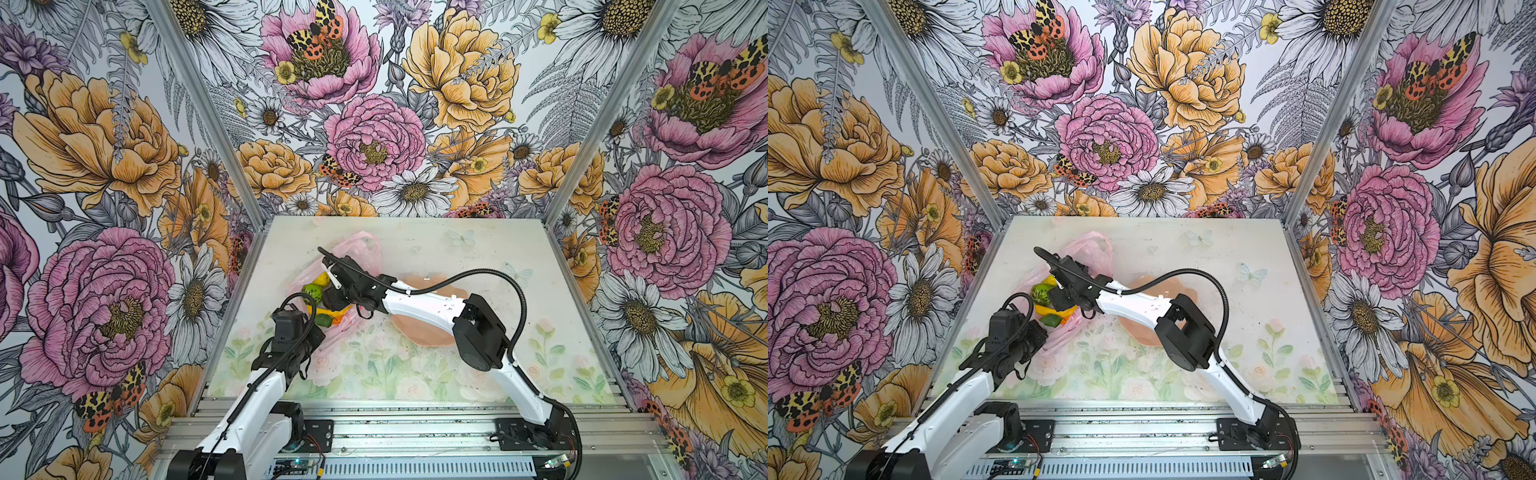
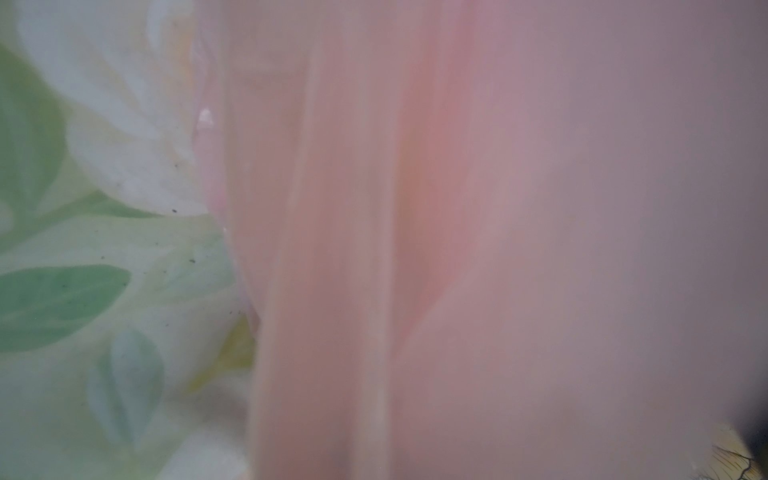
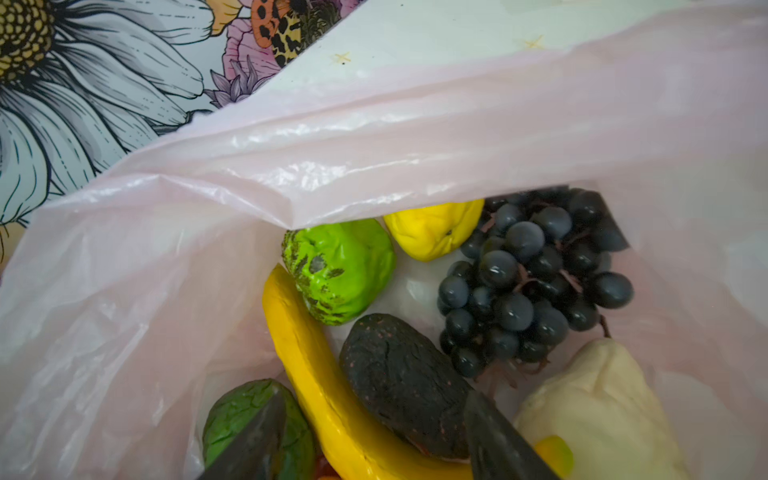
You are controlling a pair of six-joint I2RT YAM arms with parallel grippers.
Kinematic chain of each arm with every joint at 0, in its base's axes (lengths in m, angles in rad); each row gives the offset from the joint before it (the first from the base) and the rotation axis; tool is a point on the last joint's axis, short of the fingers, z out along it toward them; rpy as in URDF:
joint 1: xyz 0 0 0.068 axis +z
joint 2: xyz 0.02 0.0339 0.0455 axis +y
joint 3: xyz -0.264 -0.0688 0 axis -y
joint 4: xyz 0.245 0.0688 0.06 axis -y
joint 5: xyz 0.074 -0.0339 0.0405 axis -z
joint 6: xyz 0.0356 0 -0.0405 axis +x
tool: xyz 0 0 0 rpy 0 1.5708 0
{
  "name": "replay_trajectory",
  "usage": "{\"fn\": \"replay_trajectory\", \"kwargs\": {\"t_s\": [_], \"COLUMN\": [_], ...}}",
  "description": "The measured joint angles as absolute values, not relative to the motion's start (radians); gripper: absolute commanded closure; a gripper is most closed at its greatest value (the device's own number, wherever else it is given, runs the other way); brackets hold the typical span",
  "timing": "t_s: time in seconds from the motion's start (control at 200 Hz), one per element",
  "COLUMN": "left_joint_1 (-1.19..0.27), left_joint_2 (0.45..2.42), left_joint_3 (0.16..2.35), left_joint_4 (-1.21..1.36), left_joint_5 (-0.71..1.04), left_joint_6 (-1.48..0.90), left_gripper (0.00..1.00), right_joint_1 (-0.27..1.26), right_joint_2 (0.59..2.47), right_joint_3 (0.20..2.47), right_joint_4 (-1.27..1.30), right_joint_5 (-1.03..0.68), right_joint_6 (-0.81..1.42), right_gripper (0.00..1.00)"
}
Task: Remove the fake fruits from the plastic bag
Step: 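Lower the right gripper into the bag and grasp the dark avocado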
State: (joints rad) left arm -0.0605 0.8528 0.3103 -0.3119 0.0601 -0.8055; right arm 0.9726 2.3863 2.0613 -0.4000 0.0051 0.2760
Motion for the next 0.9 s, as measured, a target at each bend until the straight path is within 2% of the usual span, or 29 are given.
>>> {"fn": "replay_trajectory", "kwargs": {"t_s": [0.165, 0.35, 0.47, 0.705, 0.896], "left_joint_1": [-0.05, -0.047, -0.046, -0.042, -0.042], "left_joint_2": [0.813, 0.804, 0.804, 0.804, 0.803], "left_joint_3": [0.301, 0.298, 0.298, 0.298, 0.297], "left_joint_4": [-0.333, -0.345, -0.349, -0.352, -0.355], "left_joint_5": [0.06, 0.059, 0.06, 0.059, 0.059], "left_joint_6": [-0.806, -0.812, -0.812, -0.812, -0.812], "left_gripper": [1.0, 1.0, 1.0, 1.0, 1.0], "right_joint_1": [0.974, 0.959, 0.949, 0.947, 0.947], "right_joint_2": [2.439, 2.508, 2.537, 2.579, 2.616], "right_joint_3": [2.09, 2.149, 2.181, 2.233, 2.273], "right_joint_4": [-0.402, -0.411, -0.42, -0.458, -0.485], "right_joint_5": [-0.024, -0.044, -0.06, -0.06, -0.058], "right_joint_6": [0.171, 0.112, 0.097, 0.08, 0.08], "right_gripper": [0.27, 0.34, 0.35, 0.27, 0.37]}}
